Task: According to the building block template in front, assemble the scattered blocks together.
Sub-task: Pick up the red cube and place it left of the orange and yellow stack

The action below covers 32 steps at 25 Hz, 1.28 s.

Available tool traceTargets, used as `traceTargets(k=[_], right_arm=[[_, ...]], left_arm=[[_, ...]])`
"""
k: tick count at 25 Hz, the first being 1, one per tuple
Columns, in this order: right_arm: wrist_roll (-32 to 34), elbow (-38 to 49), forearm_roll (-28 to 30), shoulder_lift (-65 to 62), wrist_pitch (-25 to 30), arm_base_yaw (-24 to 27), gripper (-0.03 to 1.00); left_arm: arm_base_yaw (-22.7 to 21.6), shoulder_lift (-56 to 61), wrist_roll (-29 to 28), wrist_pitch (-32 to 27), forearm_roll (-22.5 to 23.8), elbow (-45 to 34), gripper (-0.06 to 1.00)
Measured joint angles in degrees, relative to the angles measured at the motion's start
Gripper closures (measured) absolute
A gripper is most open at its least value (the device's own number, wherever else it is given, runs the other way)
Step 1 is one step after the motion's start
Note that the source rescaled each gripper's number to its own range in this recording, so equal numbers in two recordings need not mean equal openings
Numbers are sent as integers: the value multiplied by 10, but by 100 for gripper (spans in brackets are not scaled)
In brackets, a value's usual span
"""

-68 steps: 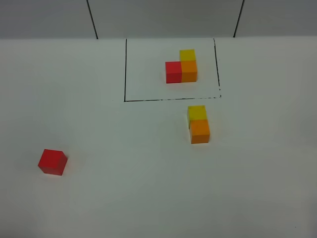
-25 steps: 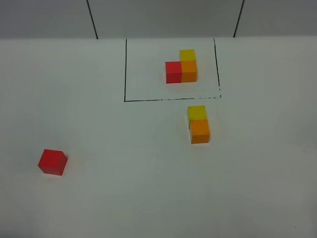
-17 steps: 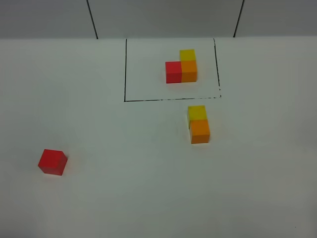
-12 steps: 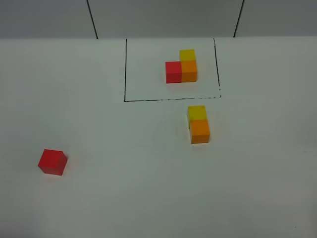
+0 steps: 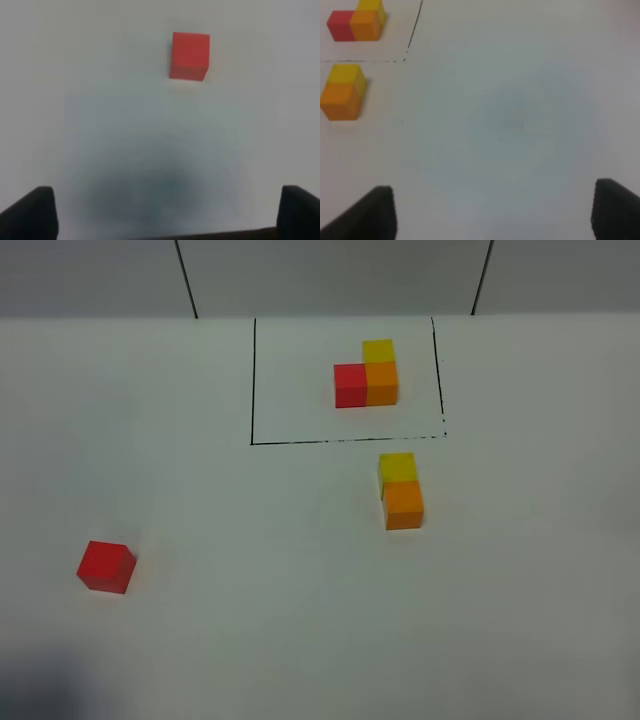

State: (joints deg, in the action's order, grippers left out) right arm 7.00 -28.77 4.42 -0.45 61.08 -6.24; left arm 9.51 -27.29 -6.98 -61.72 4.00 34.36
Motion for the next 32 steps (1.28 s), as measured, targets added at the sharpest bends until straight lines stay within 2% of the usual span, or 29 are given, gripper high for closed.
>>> traceTargets(k=[9, 14, 27, 32], right_arm=[[1, 0, 0, 0, 0, 0, 34], [1, 0, 0, 0, 0, 0, 34], [0, 0, 0, 0, 0, 0, 34], [1, 0, 0, 0, 0, 0, 34]], left_arm=[[0, -372, 2, 36, -6, 139, 1], [0, -506, 2, 61, -6, 160, 1], [1, -685, 6, 198, -21, 161, 2], [38, -718, 14, 220, -16, 161, 4]])
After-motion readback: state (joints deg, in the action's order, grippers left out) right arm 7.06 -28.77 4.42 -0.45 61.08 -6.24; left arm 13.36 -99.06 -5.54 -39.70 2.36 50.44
